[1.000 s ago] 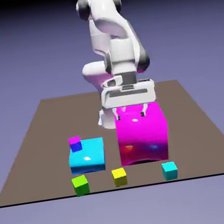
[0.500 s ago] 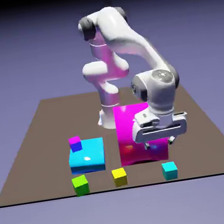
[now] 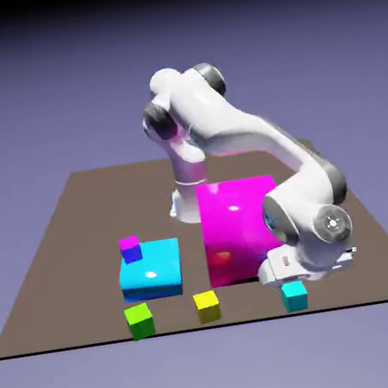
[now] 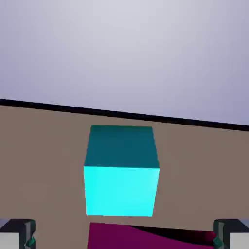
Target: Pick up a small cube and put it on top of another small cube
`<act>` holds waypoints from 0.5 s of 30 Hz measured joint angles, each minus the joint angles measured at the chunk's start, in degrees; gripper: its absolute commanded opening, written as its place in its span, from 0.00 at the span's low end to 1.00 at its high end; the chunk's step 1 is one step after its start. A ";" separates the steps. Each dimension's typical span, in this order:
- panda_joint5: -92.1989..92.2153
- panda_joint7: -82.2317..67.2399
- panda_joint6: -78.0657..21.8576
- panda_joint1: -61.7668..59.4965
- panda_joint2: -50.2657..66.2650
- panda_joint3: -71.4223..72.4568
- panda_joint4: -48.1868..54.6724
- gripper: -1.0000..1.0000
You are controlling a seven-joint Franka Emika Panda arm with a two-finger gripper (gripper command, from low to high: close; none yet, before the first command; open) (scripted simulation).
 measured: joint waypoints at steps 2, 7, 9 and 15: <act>-0.86 1.29 -4.04 -0.40 4.15 1.73 3.91 0.50; -1.91 2.25 0.75 -1.95 5.39 1.69 -1.40 0.50; -2.44 2.67 4.34 -2.87 5.56 1.41 -5.29 0.00; -1.21 1.79 -3.28 -0.92 5.20 2.00 3.00 0.00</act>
